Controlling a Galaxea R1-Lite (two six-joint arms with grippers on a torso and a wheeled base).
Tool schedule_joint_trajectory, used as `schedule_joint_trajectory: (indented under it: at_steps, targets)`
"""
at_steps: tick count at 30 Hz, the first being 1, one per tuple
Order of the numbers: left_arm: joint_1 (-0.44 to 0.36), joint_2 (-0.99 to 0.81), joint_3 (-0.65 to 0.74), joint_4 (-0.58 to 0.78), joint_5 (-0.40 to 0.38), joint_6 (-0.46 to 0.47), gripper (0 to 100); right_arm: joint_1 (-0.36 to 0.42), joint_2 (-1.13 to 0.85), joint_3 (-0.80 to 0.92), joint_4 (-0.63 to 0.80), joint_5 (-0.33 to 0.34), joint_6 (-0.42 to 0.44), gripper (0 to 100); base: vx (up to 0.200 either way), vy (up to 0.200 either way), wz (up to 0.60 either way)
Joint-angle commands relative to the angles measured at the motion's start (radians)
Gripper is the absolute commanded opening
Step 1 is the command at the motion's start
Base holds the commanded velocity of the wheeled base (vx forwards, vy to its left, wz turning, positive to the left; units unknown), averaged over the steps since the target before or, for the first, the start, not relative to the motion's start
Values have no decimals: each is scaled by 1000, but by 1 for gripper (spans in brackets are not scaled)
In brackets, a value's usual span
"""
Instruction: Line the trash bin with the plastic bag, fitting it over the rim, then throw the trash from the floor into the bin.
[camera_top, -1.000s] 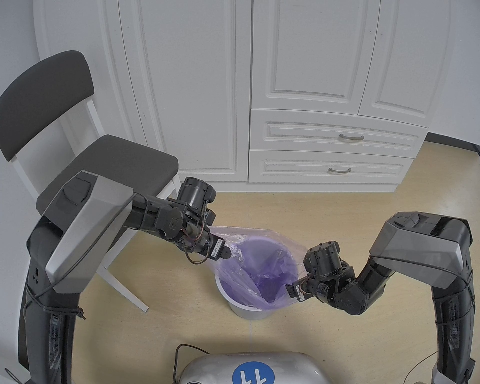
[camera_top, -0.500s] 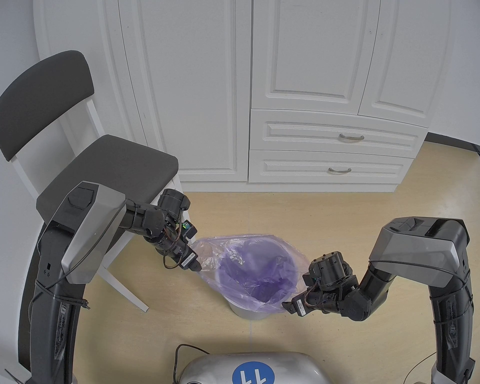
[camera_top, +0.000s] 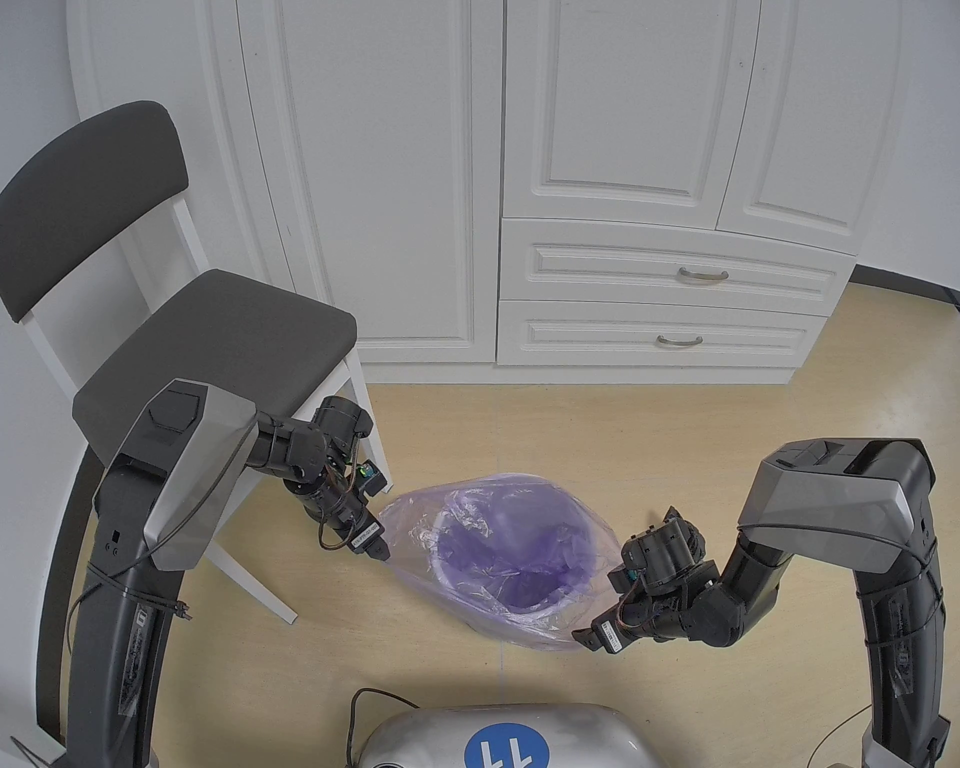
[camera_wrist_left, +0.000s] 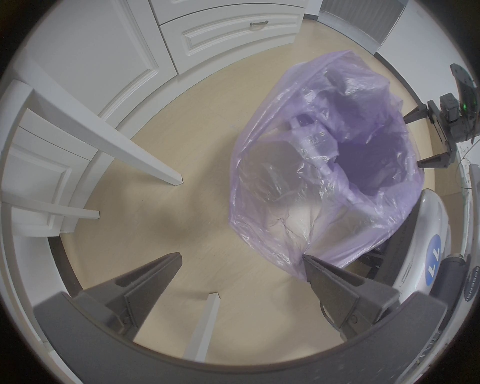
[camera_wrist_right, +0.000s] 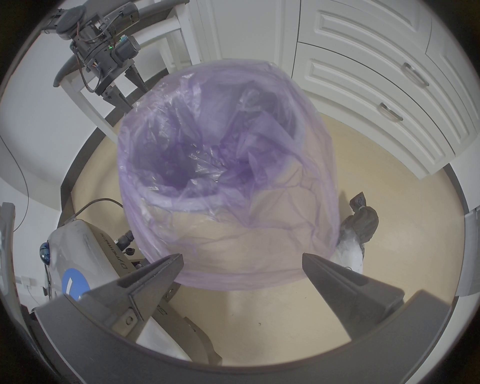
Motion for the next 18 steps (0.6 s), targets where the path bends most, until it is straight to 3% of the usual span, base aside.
schedule_joint_trajectory:
  at_steps: [1, 7, 12, 15, 18]
  targets:
    - [-2, 109, -120, 3, 13, -5, 100, -28, 19, -53, 75, -19, 1, 100, 0, 0, 0]
    - [1, 162, -141, -18, 78, 8, 100, -48, 23, -91, 111, -67, 1, 100, 0, 0, 0]
    - [9, 182, -141, -64, 79, 6, 100, -60, 24, -111, 132, -97, 1, 100, 0, 0, 0]
    - [12, 208, -141, -225, 75, -37, 100, -73, 33, -134, 135, -126, 1, 100, 0, 0, 0]
    - [4, 222, -141, -304, 76, -92, 100, -77, 36, -149, 135, -154, 1, 100, 0, 0, 0]
